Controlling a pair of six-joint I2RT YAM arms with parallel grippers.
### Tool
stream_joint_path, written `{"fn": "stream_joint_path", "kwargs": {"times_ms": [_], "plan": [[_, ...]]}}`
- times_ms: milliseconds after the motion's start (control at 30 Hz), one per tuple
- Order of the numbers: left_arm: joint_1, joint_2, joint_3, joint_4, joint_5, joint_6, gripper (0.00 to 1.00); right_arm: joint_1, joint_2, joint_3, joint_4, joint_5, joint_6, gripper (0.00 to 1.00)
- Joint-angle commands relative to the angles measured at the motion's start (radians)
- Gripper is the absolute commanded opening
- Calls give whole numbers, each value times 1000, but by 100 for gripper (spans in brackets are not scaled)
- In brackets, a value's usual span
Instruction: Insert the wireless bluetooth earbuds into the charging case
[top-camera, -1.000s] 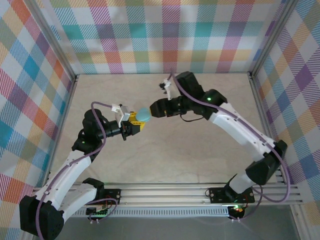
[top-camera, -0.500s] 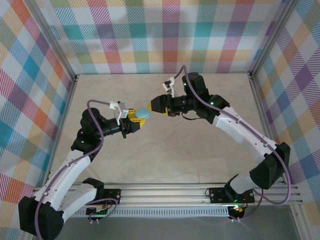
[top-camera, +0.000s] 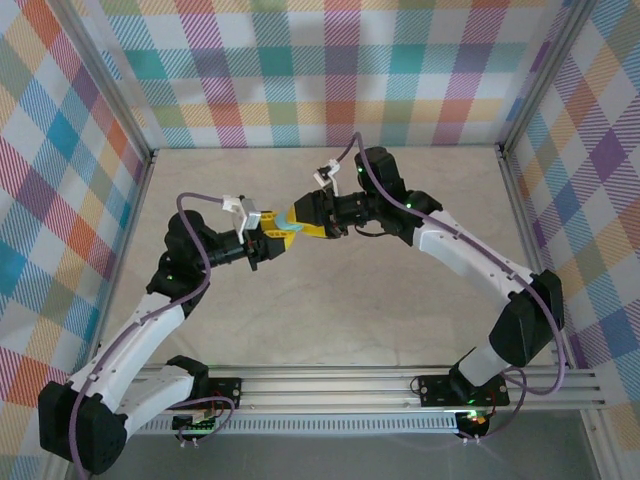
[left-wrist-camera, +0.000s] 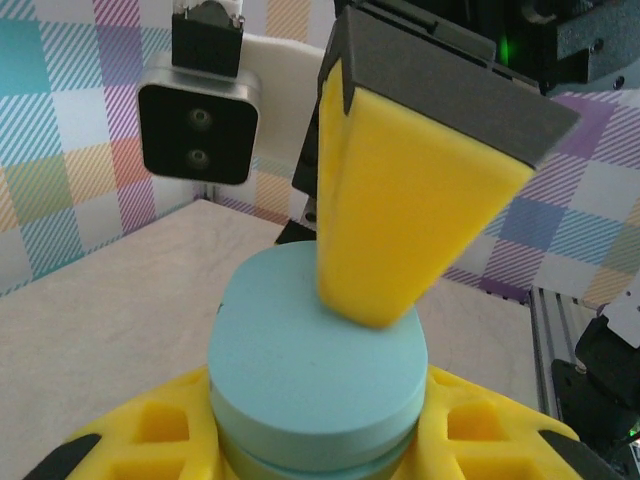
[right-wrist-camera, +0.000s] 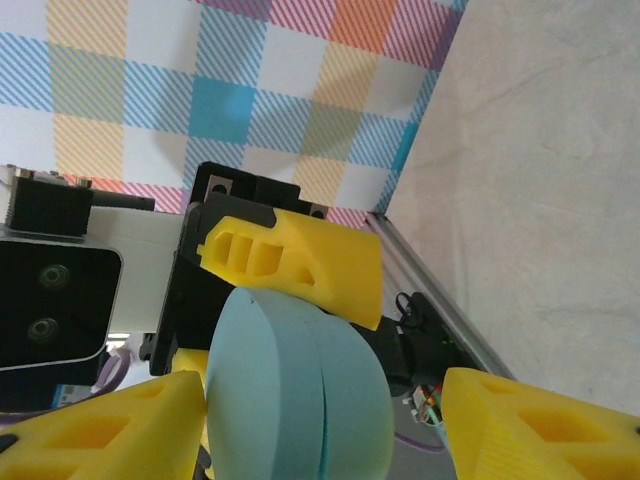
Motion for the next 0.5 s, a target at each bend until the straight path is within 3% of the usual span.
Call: {"fn": "stream_joint_path", "kwargs": {"times_ms": [0,367,467], "plan": [[-16,24,49,61,-14,-34,0,1,29,-19,129,-86,96,62],[-17,-7,10,18,-54,-15,0,-18,71,6,151,-108,140,40],[-17,-18,-6,8,-64,-12,12,-25,68,-5,147,-100,138,37]]}}
